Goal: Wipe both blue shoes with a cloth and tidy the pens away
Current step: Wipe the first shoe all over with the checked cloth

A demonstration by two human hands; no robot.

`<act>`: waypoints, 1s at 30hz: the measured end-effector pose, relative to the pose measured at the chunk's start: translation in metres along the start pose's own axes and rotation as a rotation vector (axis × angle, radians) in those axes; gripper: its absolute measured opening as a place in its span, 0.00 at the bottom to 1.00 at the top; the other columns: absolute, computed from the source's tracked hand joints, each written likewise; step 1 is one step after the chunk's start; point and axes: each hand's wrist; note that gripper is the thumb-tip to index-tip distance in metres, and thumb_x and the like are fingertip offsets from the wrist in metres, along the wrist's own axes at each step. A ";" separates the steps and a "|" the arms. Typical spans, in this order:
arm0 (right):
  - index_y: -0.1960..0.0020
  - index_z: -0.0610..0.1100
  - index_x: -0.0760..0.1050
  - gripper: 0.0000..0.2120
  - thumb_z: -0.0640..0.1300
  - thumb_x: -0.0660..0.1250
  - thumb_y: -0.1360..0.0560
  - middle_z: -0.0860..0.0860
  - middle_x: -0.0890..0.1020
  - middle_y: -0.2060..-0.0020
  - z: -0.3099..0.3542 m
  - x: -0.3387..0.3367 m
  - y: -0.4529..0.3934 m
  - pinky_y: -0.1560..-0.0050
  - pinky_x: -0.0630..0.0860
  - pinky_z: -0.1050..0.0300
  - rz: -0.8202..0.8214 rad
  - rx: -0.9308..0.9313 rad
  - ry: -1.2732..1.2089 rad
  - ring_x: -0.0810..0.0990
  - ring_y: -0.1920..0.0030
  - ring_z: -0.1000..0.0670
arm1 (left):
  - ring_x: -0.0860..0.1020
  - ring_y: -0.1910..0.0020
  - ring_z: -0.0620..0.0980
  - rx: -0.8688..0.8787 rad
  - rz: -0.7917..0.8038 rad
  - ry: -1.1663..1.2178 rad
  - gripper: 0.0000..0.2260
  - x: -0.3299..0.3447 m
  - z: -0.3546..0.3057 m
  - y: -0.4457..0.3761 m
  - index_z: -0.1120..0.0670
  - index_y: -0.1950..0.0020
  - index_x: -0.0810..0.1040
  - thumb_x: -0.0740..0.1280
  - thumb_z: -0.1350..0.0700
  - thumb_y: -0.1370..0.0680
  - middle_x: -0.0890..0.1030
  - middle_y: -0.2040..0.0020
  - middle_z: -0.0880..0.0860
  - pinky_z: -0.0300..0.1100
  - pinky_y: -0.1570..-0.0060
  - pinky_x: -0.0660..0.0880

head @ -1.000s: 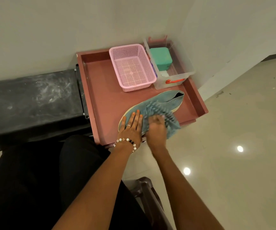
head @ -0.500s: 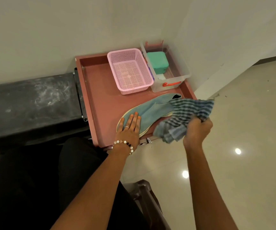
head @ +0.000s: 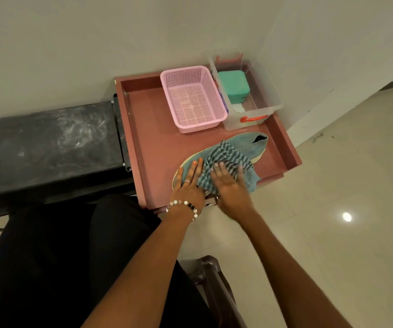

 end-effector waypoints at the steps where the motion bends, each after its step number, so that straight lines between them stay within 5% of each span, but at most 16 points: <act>1: 0.33 0.37 0.71 0.33 0.36 0.66 0.38 0.41 0.74 0.34 -0.009 -0.004 -0.001 0.30 0.47 0.30 -0.009 -0.008 0.024 0.69 0.31 0.43 | 0.32 0.25 0.53 -0.013 -0.010 -0.003 0.31 -0.001 -0.001 0.001 0.55 0.23 0.37 0.53 0.56 0.19 0.29 0.25 0.54 0.54 0.30 0.31; 5: 0.25 0.45 0.60 0.34 0.36 0.62 0.31 0.49 0.63 0.26 -0.042 -0.026 -0.024 0.28 0.36 0.38 0.010 0.232 0.043 0.59 0.26 0.52 | 0.34 0.24 0.54 -0.037 -0.040 0.000 0.31 -0.001 -0.002 0.003 0.59 0.24 0.32 0.50 0.61 0.20 0.32 0.23 0.55 0.55 0.28 0.35; 8: 0.24 0.41 0.56 0.32 0.39 0.58 0.27 0.45 0.60 0.25 -0.024 -0.025 -0.037 0.27 0.37 0.41 -0.004 0.407 -0.018 0.55 0.25 0.49 | 0.34 0.24 0.54 -0.032 -0.025 -0.011 0.30 -0.003 -0.002 0.002 0.59 0.24 0.33 0.49 0.61 0.20 0.32 0.23 0.56 0.55 0.28 0.35; 11: 0.25 0.34 0.53 0.31 0.41 0.54 0.26 0.38 0.56 0.25 0.017 -0.003 -0.032 0.27 0.38 0.46 -0.023 0.417 -0.117 0.50 0.24 0.40 | 0.33 0.24 0.55 -0.005 0.022 -0.048 0.29 -0.004 0.000 -0.001 0.58 0.22 0.38 0.50 0.58 0.18 0.33 0.23 0.56 0.56 0.29 0.32; 13: 0.25 0.35 0.53 0.33 0.39 0.62 0.26 0.38 0.55 0.25 0.020 0.004 -0.021 0.27 0.36 0.50 0.014 0.267 -0.172 0.50 0.24 0.40 | 0.32 0.25 0.54 0.007 0.052 -0.014 0.29 -0.006 0.002 0.000 0.56 0.22 0.41 0.53 0.56 0.18 0.34 0.23 0.55 0.55 0.30 0.30; 15: 0.25 0.37 0.56 0.41 0.36 0.71 0.33 0.42 0.58 0.25 -0.005 -0.003 -0.011 0.27 0.37 0.53 0.054 0.084 -0.137 0.53 0.24 0.44 | 0.32 0.24 0.53 -0.004 0.041 0.007 0.30 -0.006 0.001 0.001 0.56 0.22 0.37 0.52 0.57 0.18 0.32 0.23 0.55 0.54 0.29 0.31; 17: 0.28 0.39 0.64 0.35 0.35 0.66 0.35 0.43 0.66 0.29 -0.037 -0.011 -0.006 0.26 0.43 0.50 0.000 0.031 -0.113 0.62 0.27 0.44 | 0.33 0.24 0.53 -0.015 0.023 0.000 0.31 -0.005 0.000 0.001 0.58 0.24 0.33 0.50 0.61 0.20 0.31 0.23 0.55 0.54 0.29 0.32; 19: 0.31 0.38 0.69 0.31 0.35 0.60 0.35 0.42 0.71 0.32 -0.053 -0.019 -0.010 0.26 0.46 0.48 -0.068 0.141 -0.096 0.68 0.30 0.44 | 0.34 0.24 0.53 -0.024 0.016 0.000 0.32 -0.005 0.000 0.001 0.59 0.24 0.32 0.51 0.62 0.20 0.31 0.24 0.56 0.55 0.29 0.33; 23: 0.27 0.35 0.61 0.29 0.33 0.60 0.28 0.39 0.65 0.28 -0.003 -0.009 -0.029 0.27 0.40 0.52 -0.097 0.425 -0.139 0.60 0.27 0.41 | 0.34 0.24 0.53 -0.033 0.018 -0.006 0.32 -0.004 -0.001 -0.001 0.59 0.24 0.32 0.50 0.62 0.20 0.31 0.24 0.56 0.55 0.29 0.33; 30: 0.37 0.34 0.75 0.42 0.28 0.76 0.52 0.39 0.77 0.38 -0.035 -0.005 0.000 0.33 0.52 0.39 -0.029 -0.034 -0.091 0.75 0.37 0.38 | 0.34 0.24 0.53 -0.020 0.022 -0.008 0.30 -0.004 0.000 0.000 0.59 0.24 0.33 0.49 0.60 0.19 0.32 0.23 0.55 0.54 0.29 0.32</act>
Point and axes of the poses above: each hand's wrist, its own y-axis away from the middle knuckle, its own x-axis out of the palm, z = x × y
